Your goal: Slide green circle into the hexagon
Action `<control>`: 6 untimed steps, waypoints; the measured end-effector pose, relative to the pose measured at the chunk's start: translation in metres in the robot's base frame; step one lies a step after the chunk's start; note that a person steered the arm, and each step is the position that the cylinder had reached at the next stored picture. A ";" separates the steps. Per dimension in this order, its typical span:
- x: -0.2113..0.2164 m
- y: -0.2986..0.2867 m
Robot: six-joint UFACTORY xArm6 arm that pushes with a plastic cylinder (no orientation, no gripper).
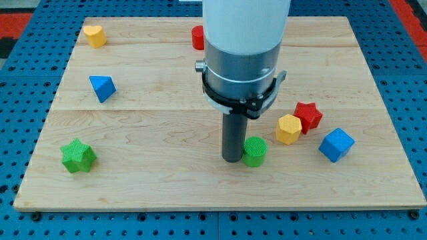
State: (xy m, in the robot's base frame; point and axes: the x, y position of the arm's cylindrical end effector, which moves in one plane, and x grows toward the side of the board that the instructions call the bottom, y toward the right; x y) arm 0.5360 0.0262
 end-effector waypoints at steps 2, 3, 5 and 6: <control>0.010 0.018; 0.022 0.053; 0.022 0.014; 0.025 -0.048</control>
